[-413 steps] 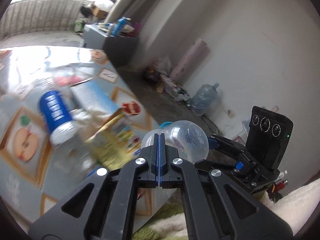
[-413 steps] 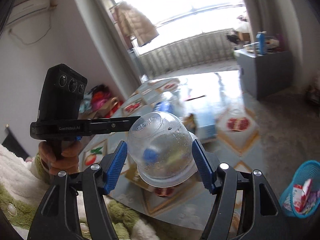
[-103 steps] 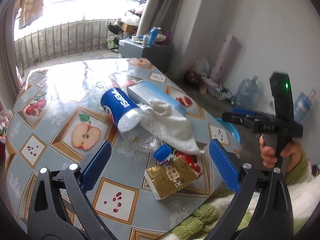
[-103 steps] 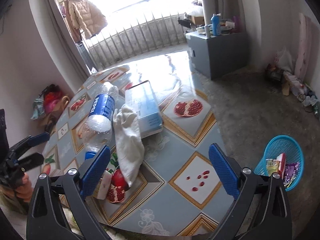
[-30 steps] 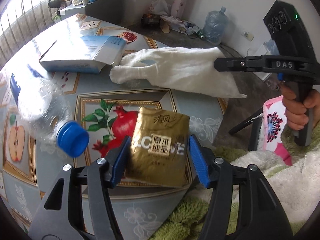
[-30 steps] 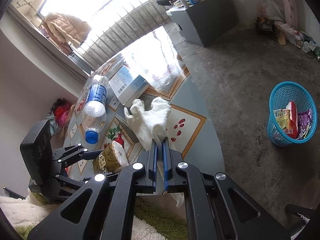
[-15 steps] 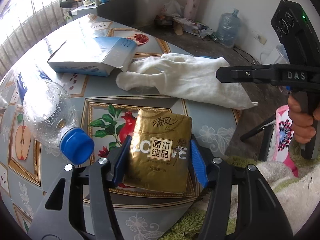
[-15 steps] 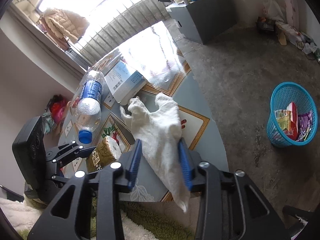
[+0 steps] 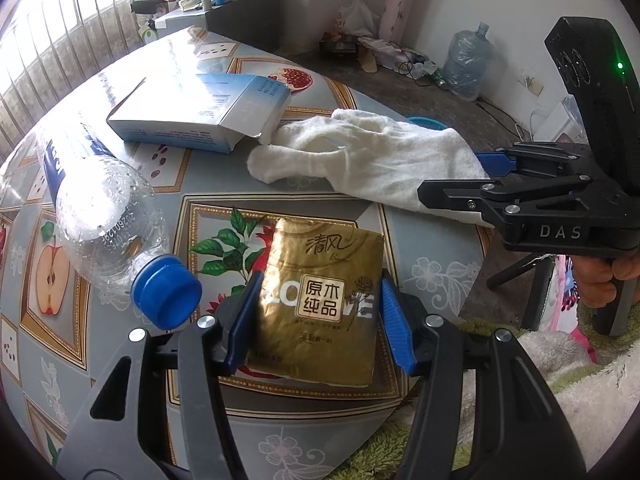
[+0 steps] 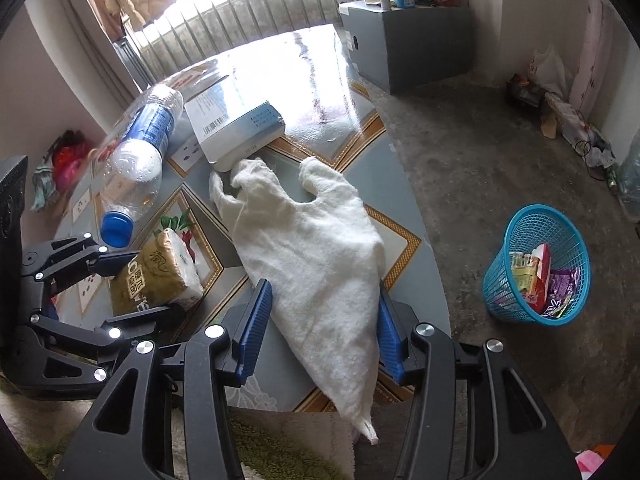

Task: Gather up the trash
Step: 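Lift the glove and gold pack off the table with both grippers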

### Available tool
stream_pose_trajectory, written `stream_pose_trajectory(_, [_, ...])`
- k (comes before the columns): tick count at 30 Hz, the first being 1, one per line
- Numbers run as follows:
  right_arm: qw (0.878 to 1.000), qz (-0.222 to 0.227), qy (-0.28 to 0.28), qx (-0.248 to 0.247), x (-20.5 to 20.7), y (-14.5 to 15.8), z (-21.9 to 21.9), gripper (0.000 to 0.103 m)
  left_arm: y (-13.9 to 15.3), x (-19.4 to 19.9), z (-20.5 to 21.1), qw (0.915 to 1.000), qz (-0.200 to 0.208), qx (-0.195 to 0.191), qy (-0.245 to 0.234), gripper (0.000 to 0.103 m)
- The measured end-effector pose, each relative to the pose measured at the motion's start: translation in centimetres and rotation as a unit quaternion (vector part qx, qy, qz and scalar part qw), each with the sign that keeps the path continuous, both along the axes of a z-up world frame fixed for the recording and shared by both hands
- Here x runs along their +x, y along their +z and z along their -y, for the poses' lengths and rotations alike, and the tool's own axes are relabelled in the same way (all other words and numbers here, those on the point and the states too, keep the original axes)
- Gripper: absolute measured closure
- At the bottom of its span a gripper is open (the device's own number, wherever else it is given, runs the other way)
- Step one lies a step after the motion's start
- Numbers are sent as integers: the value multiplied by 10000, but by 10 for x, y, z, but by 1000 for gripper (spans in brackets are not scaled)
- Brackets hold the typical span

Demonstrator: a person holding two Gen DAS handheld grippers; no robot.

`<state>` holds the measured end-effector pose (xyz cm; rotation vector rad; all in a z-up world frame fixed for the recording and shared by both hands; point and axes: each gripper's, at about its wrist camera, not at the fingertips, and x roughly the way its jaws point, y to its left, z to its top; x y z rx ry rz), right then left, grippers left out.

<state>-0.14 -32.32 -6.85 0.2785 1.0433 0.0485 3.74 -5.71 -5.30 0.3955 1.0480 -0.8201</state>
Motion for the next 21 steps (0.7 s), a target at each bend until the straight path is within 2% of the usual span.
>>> stream_pose_trajectory(2, [10000,-5,-1,-39,1,-1,-1,57,0,0,0,10000,6,0,5,50])
stream_pose_trajectory(5, [9999,-24,-9,-171,-1,1,-2,67,0,0,-1,10000,22,-4,24,50])
stream_pose_trajectory(13, [9999,64,-9,-109,-4,8,0,92,1,0,-3,10000,59,-22,69,50])
stream_pose_trajectory(21, [9992,323,-110,190,-10,26,11,96,11,-1,-9,9997,162,-113,110,51])
